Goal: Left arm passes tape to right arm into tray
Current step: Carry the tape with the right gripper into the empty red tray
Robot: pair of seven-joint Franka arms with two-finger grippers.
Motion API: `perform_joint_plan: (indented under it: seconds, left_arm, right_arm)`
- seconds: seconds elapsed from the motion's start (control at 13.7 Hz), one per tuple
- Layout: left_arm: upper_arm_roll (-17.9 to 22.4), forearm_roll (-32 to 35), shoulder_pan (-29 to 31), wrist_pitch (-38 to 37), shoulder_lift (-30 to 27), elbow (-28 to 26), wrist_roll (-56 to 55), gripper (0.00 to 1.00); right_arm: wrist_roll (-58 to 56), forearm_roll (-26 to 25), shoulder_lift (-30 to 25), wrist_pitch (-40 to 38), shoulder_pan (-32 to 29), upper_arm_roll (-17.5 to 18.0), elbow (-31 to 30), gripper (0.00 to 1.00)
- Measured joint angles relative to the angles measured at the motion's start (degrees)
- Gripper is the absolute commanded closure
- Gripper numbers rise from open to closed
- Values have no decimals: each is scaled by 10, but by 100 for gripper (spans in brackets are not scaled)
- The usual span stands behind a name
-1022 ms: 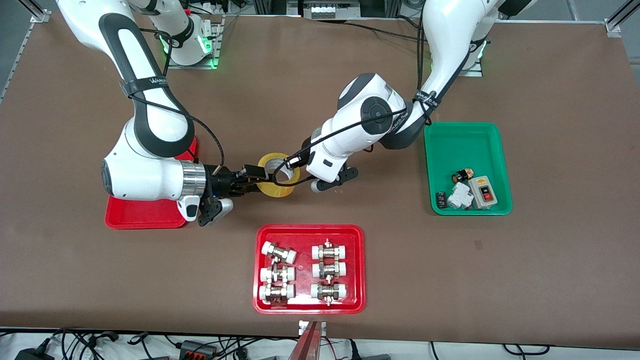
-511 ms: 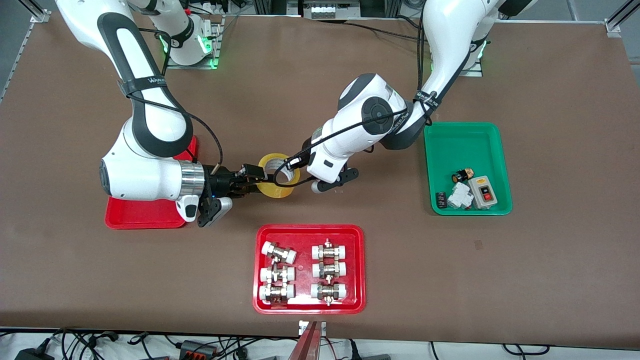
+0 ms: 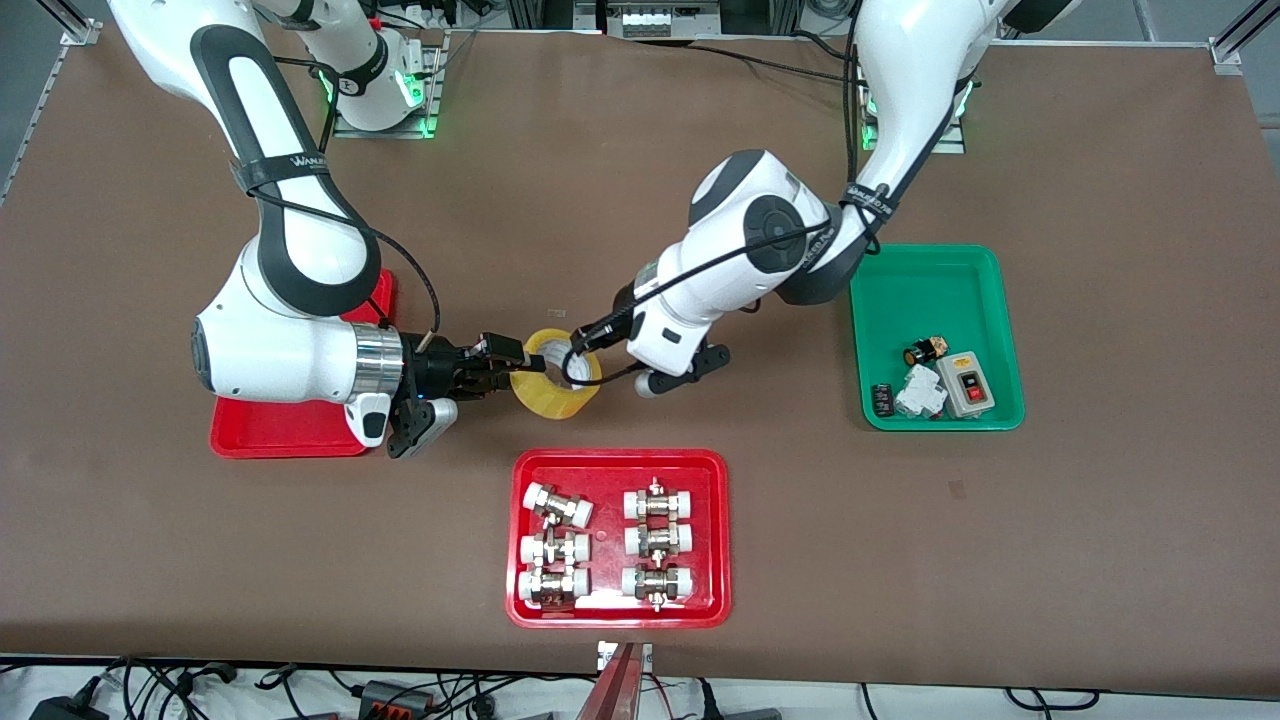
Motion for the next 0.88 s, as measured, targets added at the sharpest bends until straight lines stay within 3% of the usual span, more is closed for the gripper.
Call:
perform_joint_plan:
  seconds: [0.37, 0.66, 0.88]
  left_arm:
    - [0, 14, 99, -206, -65, 10, 58, 0]
    - [1, 43, 159, -342, -112, 10, 87, 0]
    - [1, 71, 204, -422, -130, 10, 211, 0]
  right_arm:
    - [-1, -27, -1, -16, -39, -9, 0, 100]
    - [-35, -78, 3, -120, -142, -14, -6, 100]
    - [-84, -115, 4, -202, -228, -15, -8, 100]
